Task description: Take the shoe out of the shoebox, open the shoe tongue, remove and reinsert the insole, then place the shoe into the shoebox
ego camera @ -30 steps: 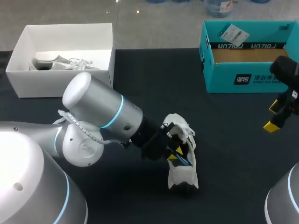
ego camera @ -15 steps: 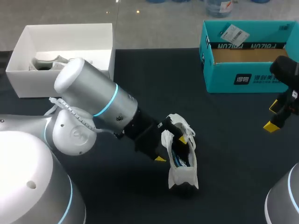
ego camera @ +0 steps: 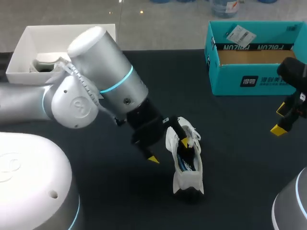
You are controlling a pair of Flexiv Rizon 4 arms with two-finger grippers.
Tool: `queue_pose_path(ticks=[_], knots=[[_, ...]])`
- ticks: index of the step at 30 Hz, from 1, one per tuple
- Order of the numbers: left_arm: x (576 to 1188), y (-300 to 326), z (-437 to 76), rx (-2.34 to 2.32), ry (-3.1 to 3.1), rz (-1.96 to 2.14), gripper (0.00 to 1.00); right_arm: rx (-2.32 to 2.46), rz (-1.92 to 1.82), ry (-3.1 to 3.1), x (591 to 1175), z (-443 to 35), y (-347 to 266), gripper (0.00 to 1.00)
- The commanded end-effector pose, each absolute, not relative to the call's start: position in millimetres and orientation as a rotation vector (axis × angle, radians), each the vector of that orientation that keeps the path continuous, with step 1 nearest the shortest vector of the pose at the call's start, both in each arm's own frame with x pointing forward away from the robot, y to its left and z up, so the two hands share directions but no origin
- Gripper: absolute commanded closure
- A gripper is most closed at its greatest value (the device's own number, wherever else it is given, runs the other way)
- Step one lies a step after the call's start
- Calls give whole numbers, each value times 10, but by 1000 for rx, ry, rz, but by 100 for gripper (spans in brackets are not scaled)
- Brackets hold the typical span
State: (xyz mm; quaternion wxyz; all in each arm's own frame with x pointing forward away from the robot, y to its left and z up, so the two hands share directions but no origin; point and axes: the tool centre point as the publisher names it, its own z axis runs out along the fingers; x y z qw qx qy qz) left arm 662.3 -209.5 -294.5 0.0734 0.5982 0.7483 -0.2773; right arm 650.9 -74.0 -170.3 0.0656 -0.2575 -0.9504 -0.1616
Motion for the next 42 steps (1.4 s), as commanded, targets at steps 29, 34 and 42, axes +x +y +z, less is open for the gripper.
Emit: queue_pose_path(ticks=[29,34,42], knots=[[6327,-2237,-3106,2001,2233,-625,100,-777,-482,-2865,6528,-1711,-731,0],[6351,-2304,-3205,1993,2260,-627,100,-777,-482,-2865,6528,-1711,-731,0],[6457,-2395,-3276,1964,2291,-587,100,-777,-482,-2865,6528,-1711,-731,0]])
